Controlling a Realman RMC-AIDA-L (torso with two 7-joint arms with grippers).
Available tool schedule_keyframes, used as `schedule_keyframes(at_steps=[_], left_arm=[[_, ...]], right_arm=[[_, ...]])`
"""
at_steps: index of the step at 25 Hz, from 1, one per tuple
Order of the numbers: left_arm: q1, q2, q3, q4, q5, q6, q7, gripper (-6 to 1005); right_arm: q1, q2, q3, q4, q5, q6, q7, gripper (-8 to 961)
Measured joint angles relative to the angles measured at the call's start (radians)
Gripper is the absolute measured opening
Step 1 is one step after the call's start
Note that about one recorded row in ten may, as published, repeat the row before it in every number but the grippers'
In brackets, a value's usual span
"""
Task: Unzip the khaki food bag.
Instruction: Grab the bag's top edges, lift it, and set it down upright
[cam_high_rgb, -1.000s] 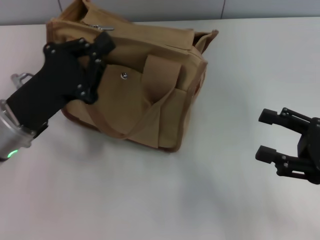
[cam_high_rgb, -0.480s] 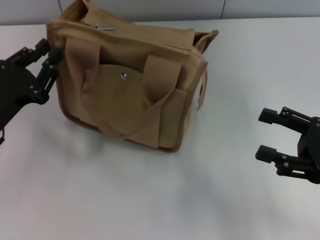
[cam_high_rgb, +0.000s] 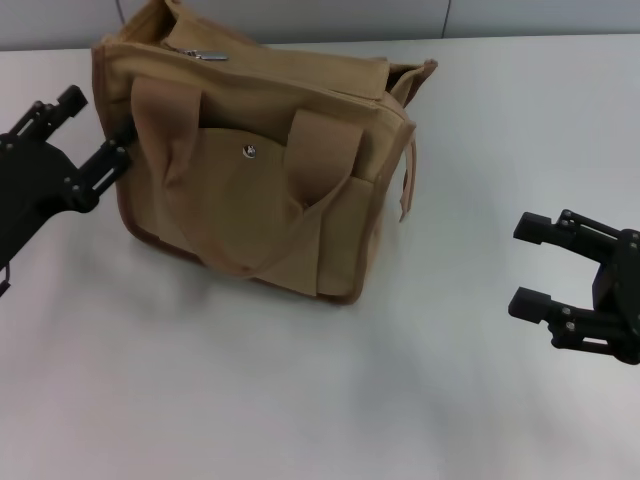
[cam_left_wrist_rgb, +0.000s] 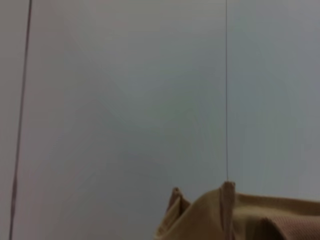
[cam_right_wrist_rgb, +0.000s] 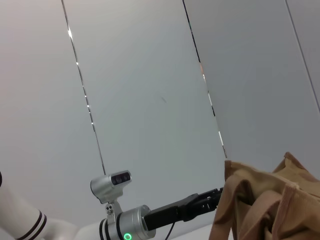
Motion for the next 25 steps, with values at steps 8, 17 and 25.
schedule_keyframes(at_steps=[8, 17, 25], left_arm=[[-0.026, -0.001, 0.048, -0.028, 0.008, -0.016, 0.041, 712], [-0.061, -0.004, 0.065, -0.098, -0.002, -0.029, 0.158, 430], [-0.055, -0.005, 0.063, -0.094, -0.002, -0.026, 0.159, 178]], right_arm=[[-0.002, 0.000, -0.001, 0.000, 0.000, 0.005, -0.003, 795], [0.003, 0.003, -0.001, 0.011, -0.004, 0.008, -0.004, 792], [0.002, 0.003, -0.001, 0.011, -0.005, 0.009, -0.004, 790]])
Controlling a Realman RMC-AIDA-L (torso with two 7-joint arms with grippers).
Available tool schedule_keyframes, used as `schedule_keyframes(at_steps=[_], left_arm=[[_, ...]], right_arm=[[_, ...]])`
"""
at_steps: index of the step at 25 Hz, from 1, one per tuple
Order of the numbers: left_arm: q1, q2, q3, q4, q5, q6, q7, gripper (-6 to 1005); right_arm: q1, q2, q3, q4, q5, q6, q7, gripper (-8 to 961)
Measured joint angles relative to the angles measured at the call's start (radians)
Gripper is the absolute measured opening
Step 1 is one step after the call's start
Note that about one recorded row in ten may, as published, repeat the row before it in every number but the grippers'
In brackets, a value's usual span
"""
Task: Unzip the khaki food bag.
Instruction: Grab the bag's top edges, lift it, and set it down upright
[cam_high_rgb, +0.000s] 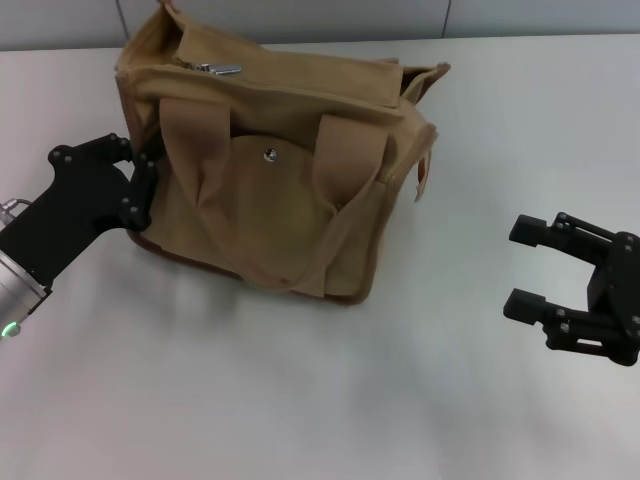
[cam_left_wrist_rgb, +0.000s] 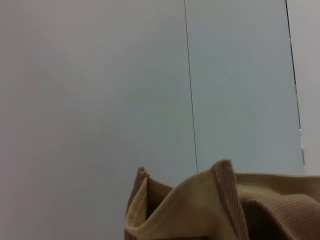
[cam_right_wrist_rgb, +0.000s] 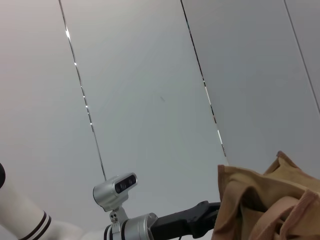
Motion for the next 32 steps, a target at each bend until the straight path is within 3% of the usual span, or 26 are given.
schedule_keyframes(at_steps=[9, 13, 17, 20, 25, 27, 28, 32], left_arm=[[0.007, 0.004, -0.045, 0.003, -0.028, 0.010, -0.001, 63], [-0.016, 0.009, -0.165, 0.024, -0.038, 0.057, -0.015, 64], [-0.052, 0.010, -0.214, 0.054, -0.039, 0.160, -0.082, 64], [-0.081, 0.009, -0.190, 0.081, -0.029, 0.268, -0.161, 64], [-0.102, -0.002, 0.010, 0.007, -0.015, 0.297, -0.078, 64], [-0.111, -0.003, 0.053, -0.068, -0.014, 0.247, -0.008, 64], [-0.116, -0.003, 0.065, -0.106, -0.014, 0.218, 0.034, 64], [-0.120, -0.003, 0.077, -0.183, -0.009, 0.175, 0.093, 63]], right_arm=[[0.001, 0.000, -0.001, 0.000, 0.002, 0.000, 0.000, 787], [0.006, 0.005, 0.001, 0.000, 0.003, 0.002, 0.000, 786], [0.019, 0.008, 0.001, 0.000, 0.003, 0.006, 0.000, 784], [0.030, 0.009, 0.000, 0.000, 0.003, 0.007, 0.000, 784], [0.024, 0.012, 0.003, 0.038, 0.050, 0.007, -0.095, 782], [0.000, 0.013, 0.004, 0.077, 0.109, 0.008, -0.238, 781], [-0.032, 0.013, 0.004, 0.141, 0.182, 0.018, -0.406, 781], [-0.069, 0.014, 0.004, 0.237, 0.276, 0.031, -0.633, 780]])
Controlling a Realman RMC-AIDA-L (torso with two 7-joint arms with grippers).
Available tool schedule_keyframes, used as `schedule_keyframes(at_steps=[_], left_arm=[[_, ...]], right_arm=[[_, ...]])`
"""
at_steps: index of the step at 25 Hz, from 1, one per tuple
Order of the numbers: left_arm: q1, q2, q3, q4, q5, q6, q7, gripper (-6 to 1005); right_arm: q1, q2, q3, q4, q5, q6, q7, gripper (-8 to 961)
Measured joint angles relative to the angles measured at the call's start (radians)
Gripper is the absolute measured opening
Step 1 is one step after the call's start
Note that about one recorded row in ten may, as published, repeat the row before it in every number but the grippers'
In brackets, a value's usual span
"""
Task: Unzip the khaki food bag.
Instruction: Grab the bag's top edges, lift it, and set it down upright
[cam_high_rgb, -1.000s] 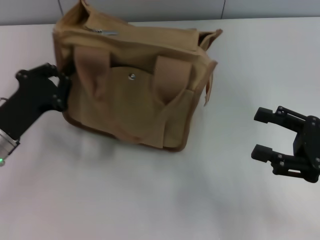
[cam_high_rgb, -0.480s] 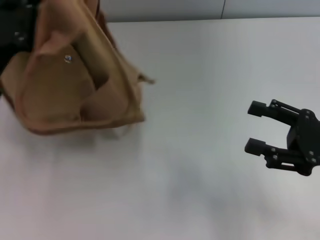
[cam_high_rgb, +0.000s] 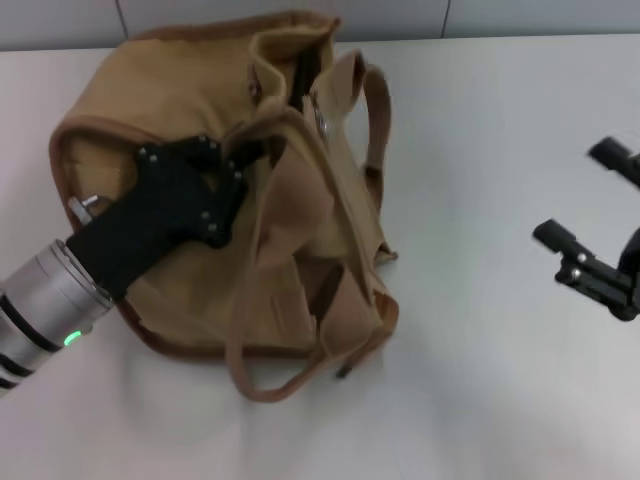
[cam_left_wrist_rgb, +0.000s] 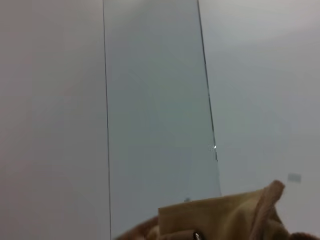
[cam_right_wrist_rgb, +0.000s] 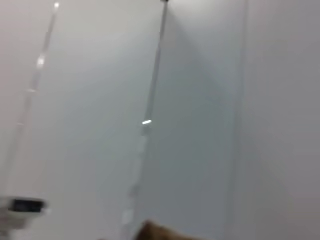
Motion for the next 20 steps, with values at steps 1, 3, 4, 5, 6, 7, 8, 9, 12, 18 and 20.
schedule_keyframes(at_steps=[1, 3, 4, 5, 6, 7, 8, 9, 12, 18, 20], left_arm=[[0.001, 0.000, 0.004, -0.005, 0.000, -0.002, 0.000, 63], [0.005, 0.000, 0.014, -0.010, 0.000, -0.002, 0.000, 63], [0.006, 0.000, 0.019, -0.013, 0.000, -0.001, 0.000, 63], [0.007, 0.000, 0.023, -0.016, 0.000, 0.001, -0.001, 63], [0.007, 0.000, 0.029, -0.016, 0.001, 0.002, -0.004, 63], [0.007, 0.000, 0.037, -0.018, 0.002, 0.004, -0.007, 63], [0.006, 0.000, 0.045, -0.020, 0.003, 0.006, -0.008, 63], [0.001, 0.000, 0.054, -0.026, 0.003, 0.007, -0.009, 63], [-0.020, 0.000, 0.060, -0.057, 0.005, 0.010, -0.008, 63], [-0.040, 0.000, 0.061, -0.087, 0.006, 0.006, -0.002, 64], [-0.041, 0.000, 0.061, -0.088, 0.006, 0.007, -0.004, 64]], right_arm=[[-0.008, 0.001, 0.000, 0.027, 0.025, 0.006, -0.077, 779], [-0.018, 0.003, 0.000, 0.078, 0.061, 0.020, -0.190, 779], [-0.018, 0.003, -0.001, 0.107, 0.079, 0.030, -0.242, 779], [-0.017, 0.004, -0.001, 0.137, 0.095, 0.043, -0.292, 778], [-0.014, 0.004, -0.001, 0.165, 0.111, 0.056, -0.341, 778], [-0.007, 0.005, -0.001, 0.199, 0.121, 0.072, -0.394, 778], [0.000, 0.006, 0.000, 0.226, 0.128, 0.086, -0.440, 777], [0.015, 0.008, 0.003, 0.267, 0.134, 0.110, -0.512, 777], [0.055, 0.010, 0.023, 0.374, 0.137, 0.169, -0.707, 776], [0.144, 0.012, 0.044, 0.525, 0.129, 0.269, -0.934, 774], [0.161, 0.012, 0.039, 0.537, 0.126, 0.289, -0.940, 773]])
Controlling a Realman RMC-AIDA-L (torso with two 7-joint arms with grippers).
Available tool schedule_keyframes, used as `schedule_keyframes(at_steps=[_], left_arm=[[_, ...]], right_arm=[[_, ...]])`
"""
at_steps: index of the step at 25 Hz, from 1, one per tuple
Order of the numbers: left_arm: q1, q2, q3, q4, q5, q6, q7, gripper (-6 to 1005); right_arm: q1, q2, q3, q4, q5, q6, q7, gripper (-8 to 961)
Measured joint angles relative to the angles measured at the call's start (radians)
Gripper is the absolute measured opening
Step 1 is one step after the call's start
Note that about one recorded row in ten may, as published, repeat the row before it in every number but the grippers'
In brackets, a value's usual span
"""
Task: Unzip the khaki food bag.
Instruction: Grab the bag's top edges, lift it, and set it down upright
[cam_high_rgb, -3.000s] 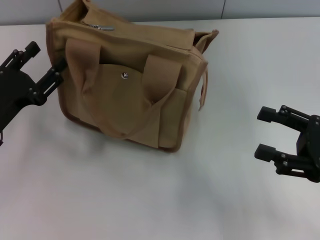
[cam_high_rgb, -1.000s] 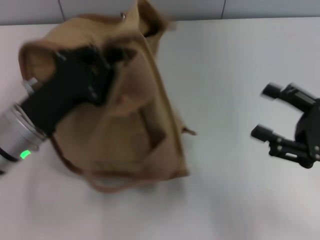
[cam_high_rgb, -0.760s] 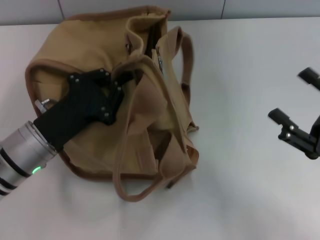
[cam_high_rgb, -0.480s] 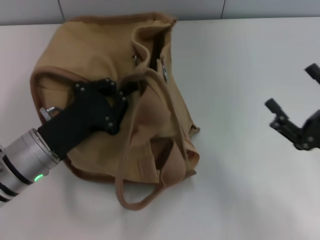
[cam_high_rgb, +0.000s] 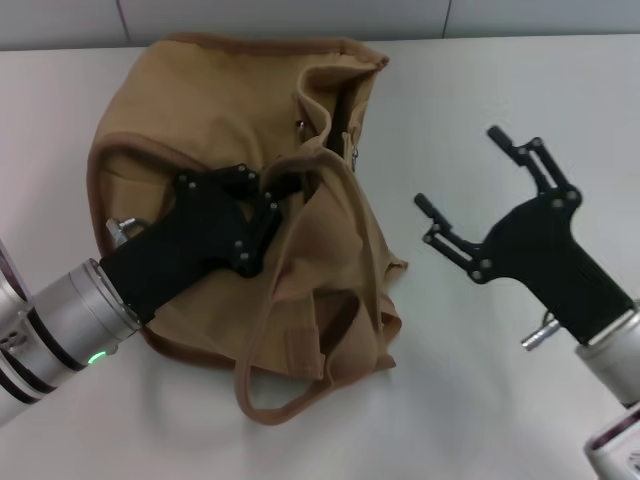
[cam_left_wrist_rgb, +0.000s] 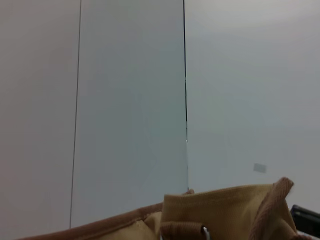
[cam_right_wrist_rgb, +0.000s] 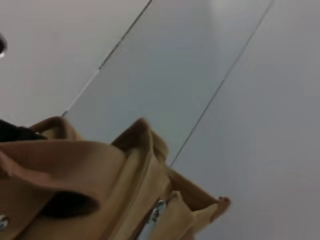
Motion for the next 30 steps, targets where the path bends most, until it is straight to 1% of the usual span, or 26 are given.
schedule_keyframes(at_steps=[3, 5, 6, 10, 11, 12, 13, 15, 18, 21, 24, 30], left_arm=[[-0.001, 0.000, -0.001, 0.000, 0.001, 0.002, -0.004, 64], [-0.001, 0.000, -0.001, -0.001, 0.001, 0.002, -0.006, 64], [-0.003, 0.000, -0.002, -0.001, 0.002, 0.004, -0.006, 64], [-0.008, 0.000, -0.004, -0.002, 0.003, 0.013, -0.007, 64], [-0.010, 0.000, -0.004, -0.002, 0.003, 0.021, -0.007, 63], [-0.010, 0.000, -0.004, -0.002, 0.003, 0.021, -0.007, 63], [-0.010, 0.000, -0.004, -0.002, 0.004, 0.025, -0.007, 63], [-0.010, 0.000, -0.002, -0.002, 0.004, 0.028, -0.007, 63], [-0.011, 0.000, 0.000, -0.009, 0.003, 0.031, -0.007, 63], [-0.011, 0.000, -0.003, -0.011, 0.013, 0.038, -0.005, 63], [-0.011, 0.000, -0.007, -0.011, 0.024, 0.052, -0.005, 63], [-0.011, 0.000, -0.007, -0.011, 0.024, 0.058, -0.003, 63]], right_arm=[[0.012, 0.000, 0.002, 0.022, 0.000, 0.010, -0.041, 773], [0.016, 0.000, 0.005, 0.050, -0.001, 0.013, -0.102, 772], [0.025, 0.000, 0.007, 0.085, -0.001, 0.025, -0.183, 772], [0.041, 0.000, 0.019, 0.124, -0.001, 0.059, -0.263, 770], [0.051, 0.000, 0.045, 0.152, -0.004, 0.090, -0.316, 770], [0.051, 0.000, 0.045, 0.152, -0.004, 0.090, -0.316, 770], [0.054, 0.000, 0.067, 0.166, -0.012, 0.108, -0.350, 769], [0.054, 0.000, 0.134, 0.192, -0.056, 0.145, -0.415, 769], [0.047, 0.000, 0.223, 0.208, -0.144, 0.179, -0.452, 768], [0.045, 0.000, 0.276, 0.216, -0.218, 0.209, -0.465, 767], [0.047, 0.000, 0.294, 0.224, -0.250, 0.218, -0.469, 766], [0.047, 0.000, 0.296, 0.245, -0.278, 0.193, -0.462, 764]])
